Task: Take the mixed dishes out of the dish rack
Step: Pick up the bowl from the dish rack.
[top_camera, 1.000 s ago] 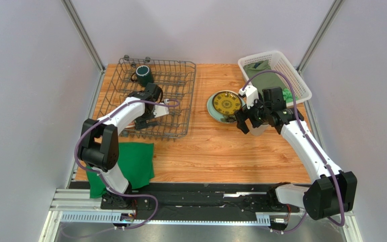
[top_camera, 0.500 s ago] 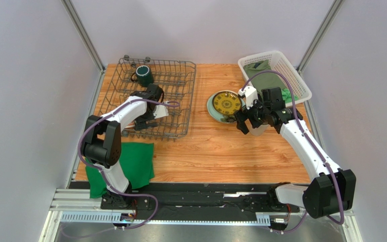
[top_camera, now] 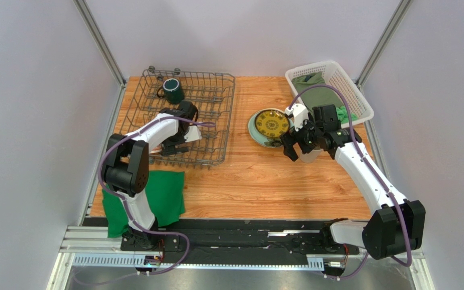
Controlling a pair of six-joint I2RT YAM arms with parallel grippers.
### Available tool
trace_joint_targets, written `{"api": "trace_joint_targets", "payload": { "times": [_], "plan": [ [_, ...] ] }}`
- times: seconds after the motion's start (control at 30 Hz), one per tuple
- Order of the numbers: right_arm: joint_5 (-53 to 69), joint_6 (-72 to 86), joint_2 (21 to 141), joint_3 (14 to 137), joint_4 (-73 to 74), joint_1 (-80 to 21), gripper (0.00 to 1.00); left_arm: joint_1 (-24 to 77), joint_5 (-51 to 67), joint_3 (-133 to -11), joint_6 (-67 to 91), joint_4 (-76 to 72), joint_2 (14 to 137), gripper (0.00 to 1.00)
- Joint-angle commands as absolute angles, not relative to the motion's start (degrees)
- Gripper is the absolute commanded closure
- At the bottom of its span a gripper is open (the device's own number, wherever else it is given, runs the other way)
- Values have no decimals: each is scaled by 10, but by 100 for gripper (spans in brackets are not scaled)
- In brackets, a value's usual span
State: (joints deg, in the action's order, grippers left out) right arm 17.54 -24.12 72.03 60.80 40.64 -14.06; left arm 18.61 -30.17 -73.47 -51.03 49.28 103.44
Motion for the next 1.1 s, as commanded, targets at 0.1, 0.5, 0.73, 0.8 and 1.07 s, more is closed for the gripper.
{"api": "trace_joint_targets", "payload": {
  "times": [0.1, 0.5, 0.73, 0.8, 1.07],
  "plan": [
    [180, -258, 726, 609, 403, -143, 1, 178, -319, -763, -497, 516, 1049, 1],
    [179, -262, 734, 610, 406, -142, 1, 163, -337, -763, -487, 523, 1063, 1],
    [178, -264, 738, 610, 407, -142, 1, 156, -340, -761, -483, 530, 1067, 1],
    [178, -265, 739, 610, 407, -143, 1, 157, -341, -762, -479, 532, 1070, 1],
    [176, -269, 749, 612, 410, -143, 1, 157, -352, -758, -456, 556, 1097, 1]
  ]
}}
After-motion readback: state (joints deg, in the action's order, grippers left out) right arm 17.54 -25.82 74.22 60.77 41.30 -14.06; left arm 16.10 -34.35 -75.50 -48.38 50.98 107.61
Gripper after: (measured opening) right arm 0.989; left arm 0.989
